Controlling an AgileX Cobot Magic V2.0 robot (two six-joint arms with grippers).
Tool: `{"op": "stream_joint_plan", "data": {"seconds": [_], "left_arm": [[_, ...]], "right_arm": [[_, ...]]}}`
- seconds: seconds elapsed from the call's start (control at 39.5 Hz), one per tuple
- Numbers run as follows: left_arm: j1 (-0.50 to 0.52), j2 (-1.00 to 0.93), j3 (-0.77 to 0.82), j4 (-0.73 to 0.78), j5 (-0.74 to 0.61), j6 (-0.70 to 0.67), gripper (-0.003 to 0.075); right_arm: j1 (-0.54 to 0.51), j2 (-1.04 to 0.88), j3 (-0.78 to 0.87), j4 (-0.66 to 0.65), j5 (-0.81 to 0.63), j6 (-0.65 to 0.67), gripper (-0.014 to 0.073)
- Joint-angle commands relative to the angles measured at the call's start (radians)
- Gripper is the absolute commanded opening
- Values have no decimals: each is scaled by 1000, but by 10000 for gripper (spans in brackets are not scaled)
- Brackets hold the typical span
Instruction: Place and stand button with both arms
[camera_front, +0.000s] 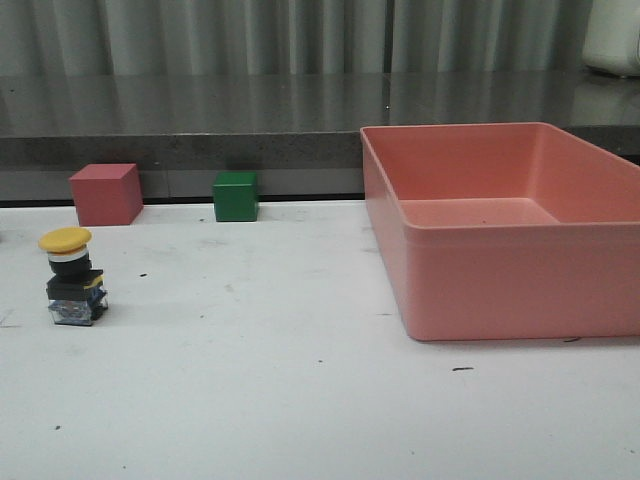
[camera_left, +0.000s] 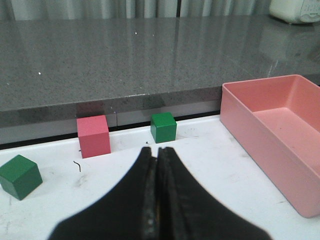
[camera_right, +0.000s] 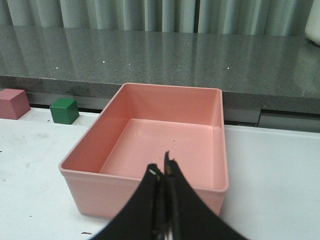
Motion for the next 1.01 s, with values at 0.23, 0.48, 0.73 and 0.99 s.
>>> {"op": "stream_joint_plan", "data": {"seconds": [0.23,0.48,0.73,0.99], "left_arm": [[2,-186,-34,17,20,-2,-20],[2,-188,-34,17,18,-2,-20],[2,-188,-34,17,18,-2,-20],[2,-188,-24,-16,1,-2,-20]], "right_arm": [[-7,10,-25,-9,-87,-8,-70],[-7,10,-25,-9,-87,-8,-70],[-7,10,-25,-9,-87,-8,-70],[-7,10,-25,-9,-87,-8,-70]]}}
